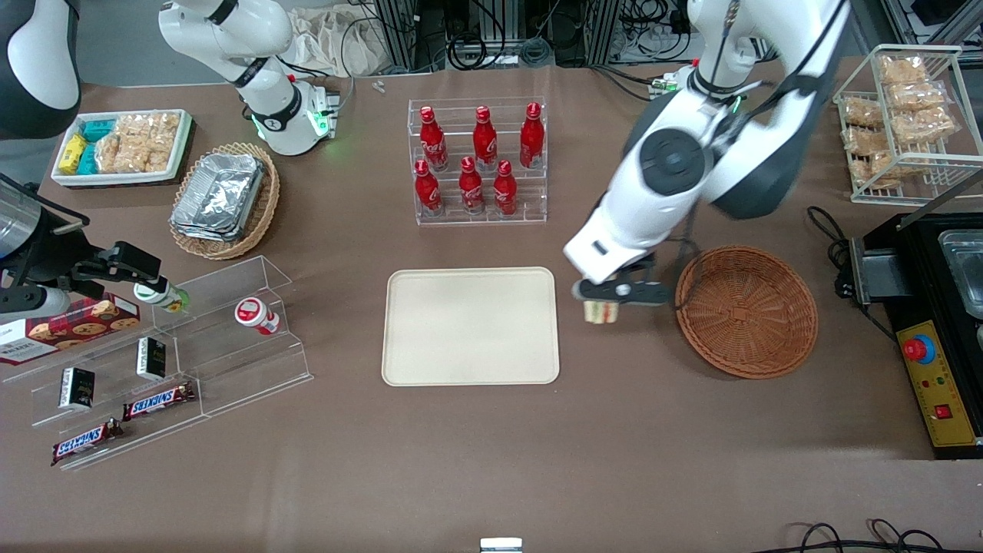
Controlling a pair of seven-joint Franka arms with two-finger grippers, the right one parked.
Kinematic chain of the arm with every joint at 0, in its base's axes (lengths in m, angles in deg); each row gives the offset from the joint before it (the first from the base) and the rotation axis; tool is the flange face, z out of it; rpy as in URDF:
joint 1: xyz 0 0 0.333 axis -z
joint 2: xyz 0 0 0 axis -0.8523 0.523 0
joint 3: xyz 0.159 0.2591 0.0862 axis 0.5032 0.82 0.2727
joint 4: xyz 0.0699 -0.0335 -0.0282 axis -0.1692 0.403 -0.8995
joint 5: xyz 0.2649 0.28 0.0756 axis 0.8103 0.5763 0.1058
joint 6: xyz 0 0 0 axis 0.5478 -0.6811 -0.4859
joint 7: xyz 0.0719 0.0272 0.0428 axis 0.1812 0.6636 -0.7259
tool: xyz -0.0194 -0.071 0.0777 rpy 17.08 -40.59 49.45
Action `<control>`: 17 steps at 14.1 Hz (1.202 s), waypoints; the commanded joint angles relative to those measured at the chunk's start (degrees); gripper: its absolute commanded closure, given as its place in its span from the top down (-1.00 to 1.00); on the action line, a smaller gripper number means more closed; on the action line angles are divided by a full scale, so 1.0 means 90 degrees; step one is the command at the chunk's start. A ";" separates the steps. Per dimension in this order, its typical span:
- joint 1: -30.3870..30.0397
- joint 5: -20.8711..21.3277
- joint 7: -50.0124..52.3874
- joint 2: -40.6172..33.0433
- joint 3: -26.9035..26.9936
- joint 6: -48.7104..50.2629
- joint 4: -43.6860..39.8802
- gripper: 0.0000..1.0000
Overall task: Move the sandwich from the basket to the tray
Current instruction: 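Carry the held sandwich with the left gripper over the cream tray, then lower the sandwich onto the tray and open the left gripper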
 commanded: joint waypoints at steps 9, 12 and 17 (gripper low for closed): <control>0.0691 0.0543 0.0647 0.2046 0.0050 -0.2030 -0.0228 -0.62; 0.0682 0.0583 0.0647 0.2096 0.0118 -0.2118 -0.0228 0.86; 0.0351 0.0563 0.0550 0.1220 0.0147 -0.0941 -0.0179 0.99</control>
